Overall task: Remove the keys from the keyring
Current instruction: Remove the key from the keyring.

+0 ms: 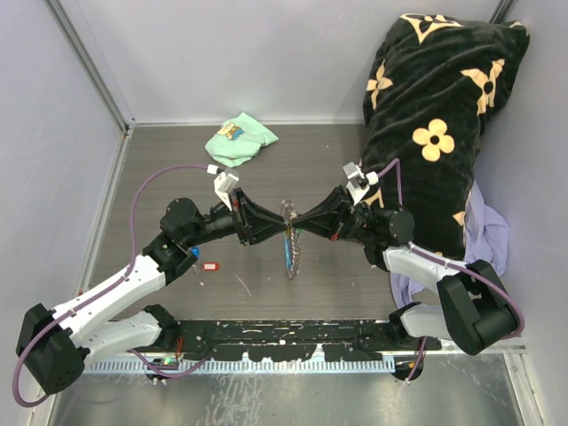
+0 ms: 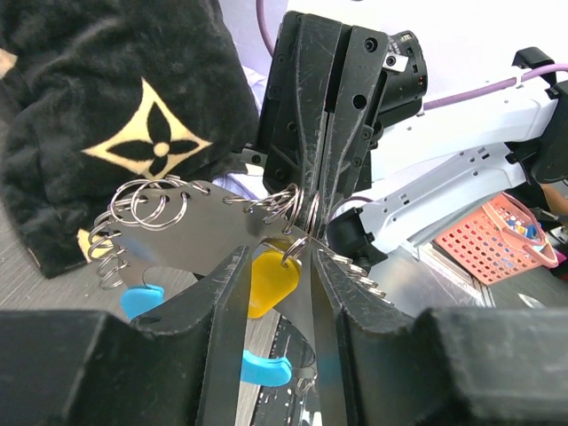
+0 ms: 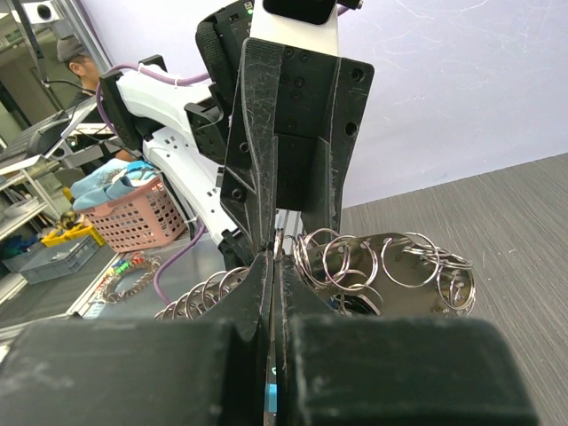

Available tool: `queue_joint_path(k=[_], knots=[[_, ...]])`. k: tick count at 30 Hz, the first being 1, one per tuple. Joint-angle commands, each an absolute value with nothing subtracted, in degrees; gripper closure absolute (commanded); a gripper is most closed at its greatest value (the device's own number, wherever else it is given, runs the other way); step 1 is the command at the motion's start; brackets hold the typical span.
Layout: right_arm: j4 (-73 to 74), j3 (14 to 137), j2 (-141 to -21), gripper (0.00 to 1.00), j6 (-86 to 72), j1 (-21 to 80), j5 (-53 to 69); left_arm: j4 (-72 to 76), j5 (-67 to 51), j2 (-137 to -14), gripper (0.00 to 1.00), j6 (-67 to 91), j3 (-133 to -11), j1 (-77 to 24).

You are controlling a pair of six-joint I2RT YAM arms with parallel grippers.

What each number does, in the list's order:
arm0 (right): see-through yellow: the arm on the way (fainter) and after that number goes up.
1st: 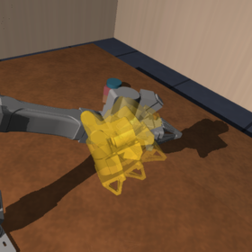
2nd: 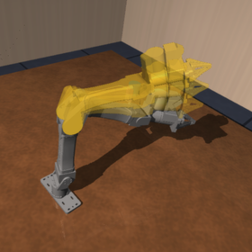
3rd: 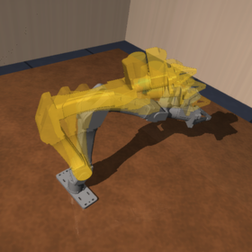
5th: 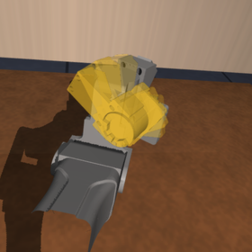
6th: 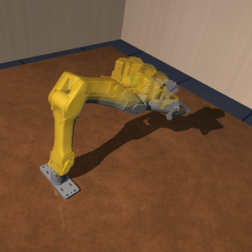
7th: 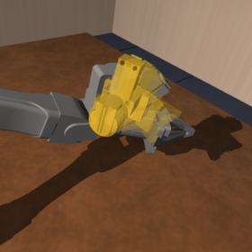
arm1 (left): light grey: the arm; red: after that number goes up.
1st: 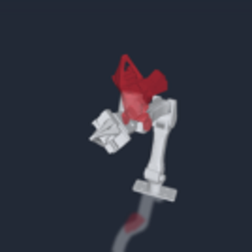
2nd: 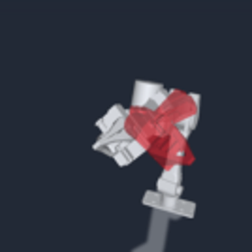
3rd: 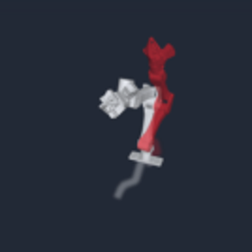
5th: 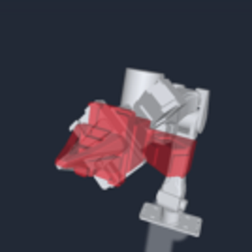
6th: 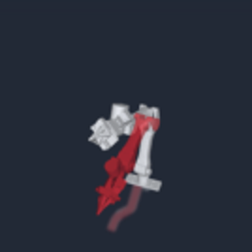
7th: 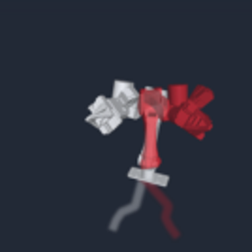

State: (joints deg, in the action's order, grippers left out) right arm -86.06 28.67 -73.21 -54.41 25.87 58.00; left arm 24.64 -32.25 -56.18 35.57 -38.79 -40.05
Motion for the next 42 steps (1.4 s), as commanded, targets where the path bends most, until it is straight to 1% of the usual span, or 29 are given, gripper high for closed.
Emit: queue_joint_path(k=[1, 10, 13, 21, 30, 42], knots=[[-96.96, 29.89, -71.98, 0.99, -54.98, 26.02, 57.17, 29.47, -33.67, -56.07, 0.67, 36.21, -41.35, -39.79], [-96.95, 29.95, -71.90, 0.99, -55.06, 26.07, 57.20, 31.68, -34.82, -56.43, 0.74, 37.11, -41.13, -39.77], [-96.97, 29.88, -71.92, 0.99, -55.10, 26.04, 57.20, 31.98, -35.60, -56.78, 0.85, 37.18, -41.20, -39.76], [-96.94, 30.05, -71.77, 0.99, -55.26, 26.02, 57.38, 30.28, -35.86, -56.67, 1.00, 37.56, -41.03, -39.70], [-96.95, 30.17, -71.67, 0.99, -56.17, 26.01, 56.93, 29.75, -36.50, -56.88, 1.00, 41.24, -39.32, -39.62], [-96.13, 28.84, -72.32, 0.99, -57.00, 25.94, 52.86, 38.68, -35.34, -59.34, 1.00, 47.56, -35.63, -39.56]])
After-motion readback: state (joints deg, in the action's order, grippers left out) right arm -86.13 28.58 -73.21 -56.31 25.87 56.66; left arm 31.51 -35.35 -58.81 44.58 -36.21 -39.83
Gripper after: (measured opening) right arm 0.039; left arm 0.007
